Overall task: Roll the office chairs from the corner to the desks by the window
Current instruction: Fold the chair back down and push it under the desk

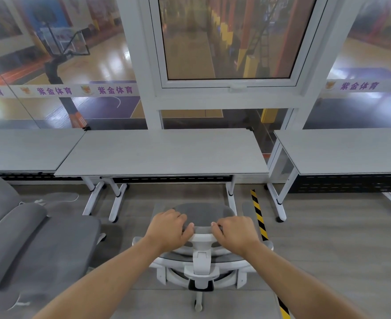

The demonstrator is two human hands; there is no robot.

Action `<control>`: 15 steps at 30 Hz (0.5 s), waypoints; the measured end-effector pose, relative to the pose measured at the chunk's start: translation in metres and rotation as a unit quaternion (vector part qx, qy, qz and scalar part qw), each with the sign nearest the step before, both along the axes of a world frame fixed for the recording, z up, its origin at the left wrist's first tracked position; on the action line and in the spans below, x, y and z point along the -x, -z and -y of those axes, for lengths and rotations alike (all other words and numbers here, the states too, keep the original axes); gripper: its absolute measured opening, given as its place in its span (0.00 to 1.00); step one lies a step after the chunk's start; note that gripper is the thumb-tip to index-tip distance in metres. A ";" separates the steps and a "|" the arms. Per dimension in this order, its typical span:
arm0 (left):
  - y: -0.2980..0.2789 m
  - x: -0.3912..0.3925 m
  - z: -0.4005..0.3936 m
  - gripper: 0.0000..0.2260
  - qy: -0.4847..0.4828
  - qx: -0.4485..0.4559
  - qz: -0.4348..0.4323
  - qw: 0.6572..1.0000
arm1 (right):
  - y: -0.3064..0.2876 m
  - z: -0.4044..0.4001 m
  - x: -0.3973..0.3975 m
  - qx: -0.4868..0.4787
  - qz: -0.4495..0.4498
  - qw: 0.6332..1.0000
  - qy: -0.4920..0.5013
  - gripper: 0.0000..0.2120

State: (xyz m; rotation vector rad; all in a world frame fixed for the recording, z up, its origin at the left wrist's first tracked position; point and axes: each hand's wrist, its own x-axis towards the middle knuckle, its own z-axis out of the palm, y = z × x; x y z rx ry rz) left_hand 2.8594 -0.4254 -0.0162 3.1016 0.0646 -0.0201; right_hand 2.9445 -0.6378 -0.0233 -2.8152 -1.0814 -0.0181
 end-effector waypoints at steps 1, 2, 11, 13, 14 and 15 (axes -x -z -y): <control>-0.001 0.000 0.000 0.21 0.000 0.001 0.000 1.000 | 0.000 0.000 0.000 0.000 0.002 1.000 0.000 0.28; -0.001 0.000 0.001 0.21 0.000 0.001 0.000 1.000 | 0.000 0.000 0.000 0.002 0.003 1.000 0.000 0.28; 0.000 0.002 0.002 0.21 0.002 -0.001 0.007 1.000 | -0.001 0.001 0.002 0.009 0.009 1.000 -0.002 0.27; 0.000 0.003 0.002 0.21 0.001 -0.002 0.004 1.000 | -0.001 0.001 0.002 0.006 0.008 1.000 -0.002 0.27; 0.000 0.003 0.002 0.20 0.000 -0.001 0.003 1.000 | -0.001 0.001 0.002 0.005 0.009 1.000 -0.002 0.27; 0.000 0.003 0.003 0.20 0.000 0.000 0.003 1.000 | -0.001 0.001 0.002 0.003 0.009 1.000 -0.004 0.27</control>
